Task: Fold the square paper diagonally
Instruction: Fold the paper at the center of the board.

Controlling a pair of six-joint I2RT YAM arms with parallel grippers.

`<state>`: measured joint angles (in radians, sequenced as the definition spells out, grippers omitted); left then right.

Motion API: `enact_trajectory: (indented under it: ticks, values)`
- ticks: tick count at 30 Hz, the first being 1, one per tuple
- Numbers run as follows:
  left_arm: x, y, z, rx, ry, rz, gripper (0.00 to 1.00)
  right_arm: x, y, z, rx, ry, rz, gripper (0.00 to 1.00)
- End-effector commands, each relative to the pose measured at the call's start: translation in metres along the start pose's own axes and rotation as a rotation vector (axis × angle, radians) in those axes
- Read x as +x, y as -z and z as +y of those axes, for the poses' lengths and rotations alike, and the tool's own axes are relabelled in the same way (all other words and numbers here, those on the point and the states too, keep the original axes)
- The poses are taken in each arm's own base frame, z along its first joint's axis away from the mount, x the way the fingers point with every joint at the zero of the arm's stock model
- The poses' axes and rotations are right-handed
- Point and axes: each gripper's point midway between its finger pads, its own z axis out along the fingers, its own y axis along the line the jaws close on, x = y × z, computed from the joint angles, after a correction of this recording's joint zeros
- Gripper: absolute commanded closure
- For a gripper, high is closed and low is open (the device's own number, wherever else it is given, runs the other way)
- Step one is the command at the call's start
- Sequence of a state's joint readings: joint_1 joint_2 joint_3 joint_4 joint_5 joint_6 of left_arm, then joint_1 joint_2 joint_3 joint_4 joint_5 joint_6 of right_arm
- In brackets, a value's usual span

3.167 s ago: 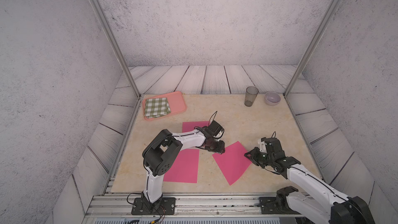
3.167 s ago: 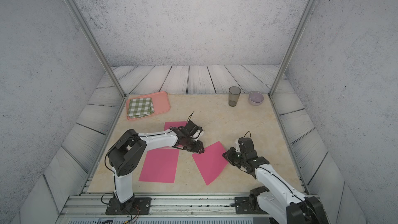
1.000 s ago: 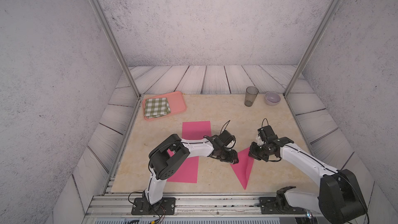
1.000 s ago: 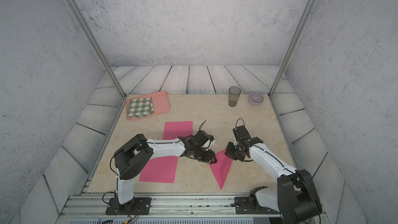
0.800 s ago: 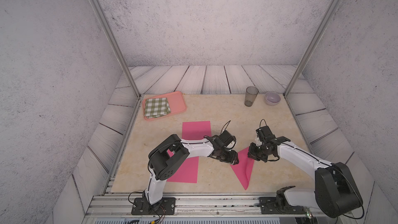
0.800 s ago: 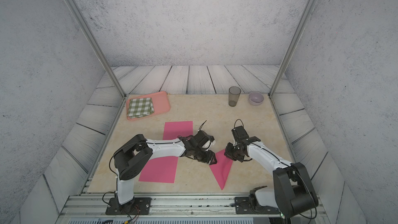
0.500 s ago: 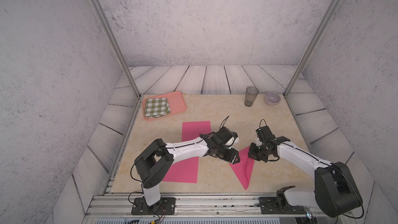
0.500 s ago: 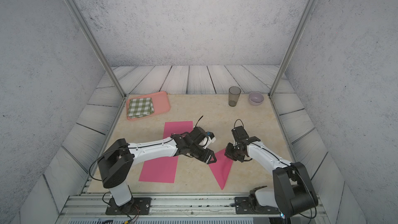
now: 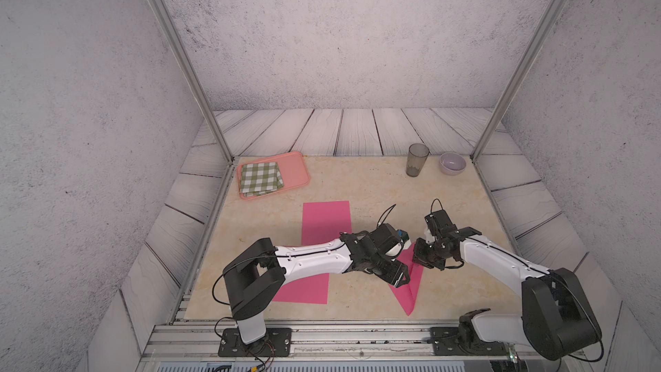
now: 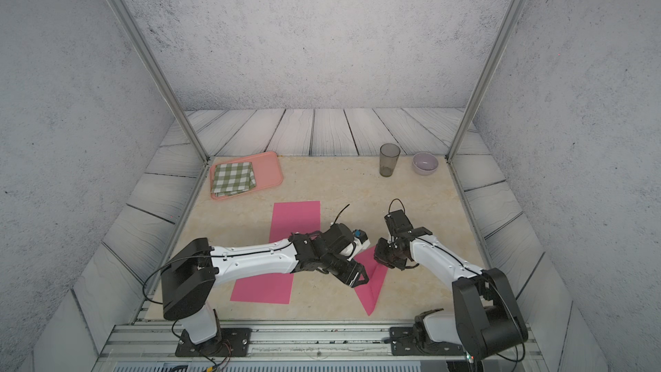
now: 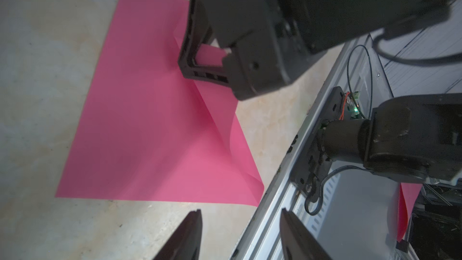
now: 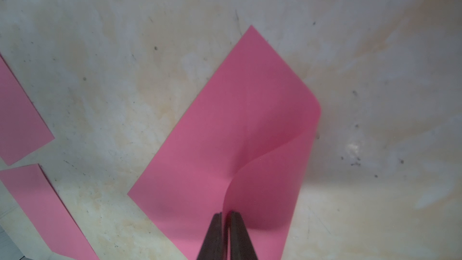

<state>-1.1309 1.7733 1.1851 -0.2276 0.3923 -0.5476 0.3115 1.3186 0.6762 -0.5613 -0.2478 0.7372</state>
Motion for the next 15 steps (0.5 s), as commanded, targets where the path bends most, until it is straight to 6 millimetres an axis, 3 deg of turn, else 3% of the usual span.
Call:
enact_trajectory:
  ticks: [1,15]
  values:
    - [-0.007,-0.013,0.007,-0.04,0.021,-0.018,0.44,0.003,-0.002,-0.004,0.013,-0.008,0.005,0.88]
    - [-0.012,-0.033,0.003,-0.042,0.01,-0.015,0.44,0.004,-0.009,-0.005,0.011,-0.007,0.02,0.88]
